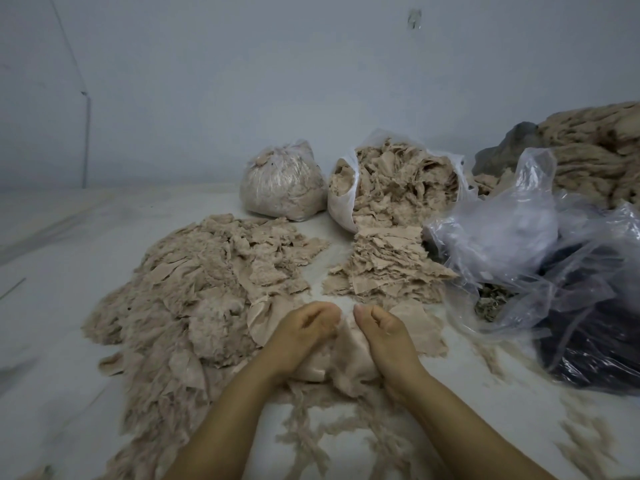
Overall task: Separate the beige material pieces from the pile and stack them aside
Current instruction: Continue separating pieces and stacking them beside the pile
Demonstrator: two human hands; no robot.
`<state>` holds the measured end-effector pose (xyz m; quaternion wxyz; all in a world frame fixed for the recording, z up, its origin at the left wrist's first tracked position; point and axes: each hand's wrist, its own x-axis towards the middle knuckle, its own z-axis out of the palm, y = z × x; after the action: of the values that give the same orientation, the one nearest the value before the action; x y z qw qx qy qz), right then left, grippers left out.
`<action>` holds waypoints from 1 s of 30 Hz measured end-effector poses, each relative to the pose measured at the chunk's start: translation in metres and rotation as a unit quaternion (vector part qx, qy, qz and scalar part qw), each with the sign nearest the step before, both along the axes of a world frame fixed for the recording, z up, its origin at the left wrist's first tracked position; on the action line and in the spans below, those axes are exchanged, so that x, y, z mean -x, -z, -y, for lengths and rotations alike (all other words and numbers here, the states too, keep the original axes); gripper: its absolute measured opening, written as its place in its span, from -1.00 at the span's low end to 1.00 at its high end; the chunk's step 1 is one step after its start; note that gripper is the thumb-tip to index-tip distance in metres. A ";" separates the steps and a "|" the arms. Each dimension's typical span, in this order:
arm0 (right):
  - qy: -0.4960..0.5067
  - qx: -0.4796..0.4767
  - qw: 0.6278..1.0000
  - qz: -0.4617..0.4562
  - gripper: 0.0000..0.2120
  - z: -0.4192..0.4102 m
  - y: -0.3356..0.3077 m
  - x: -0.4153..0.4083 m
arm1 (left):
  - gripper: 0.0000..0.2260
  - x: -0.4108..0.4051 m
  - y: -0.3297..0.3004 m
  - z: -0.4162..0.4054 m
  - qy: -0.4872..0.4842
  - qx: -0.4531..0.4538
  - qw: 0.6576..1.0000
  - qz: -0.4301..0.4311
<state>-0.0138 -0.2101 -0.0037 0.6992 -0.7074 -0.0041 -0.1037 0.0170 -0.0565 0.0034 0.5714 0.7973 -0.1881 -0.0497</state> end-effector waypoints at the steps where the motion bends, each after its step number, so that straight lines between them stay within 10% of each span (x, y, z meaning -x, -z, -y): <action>1: 0.025 -0.017 1.000 0.007 -0.65 -0.002 0.000 -0.002 | -0.83 0.003 0.002 0.005 0.022 -0.003 1.000 -0.007; 4: 0.094 -0.048 0.994 0.021 -0.65 0.002 0.003 -0.004 | -0.79 0.004 0.006 0.008 -0.032 0.056 0.998 0.001; 11: -0.081 0.053 0.994 -0.047 -0.70 -0.002 0.009 0.009 | -0.80 0.007 0.002 0.005 0.047 0.016 0.999 0.019; 20: 0.087 -0.023 0.996 -0.012 -0.61 0.012 0.006 0.006 | -0.70 -0.005 0.010 -0.021 -0.167 -0.018 0.983 0.075; 26: 0.057 -0.049 0.997 0.019 -0.80 -0.011 0.002 0.004 | -0.49 0.021 0.002 0.032 -0.098 0.069 0.981 -0.150; 30: 0.091 -0.077 0.993 0.018 -0.81 -0.009 0.001 0.008 | -0.80 0.017 -0.001 0.045 -0.244 0.185 0.943 -0.133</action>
<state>-0.0219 -0.2008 -0.0050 0.7393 -0.6467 0.0557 -0.1790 0.0004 -0.1013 0.0046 0.7230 0.6854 0.0839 0.0207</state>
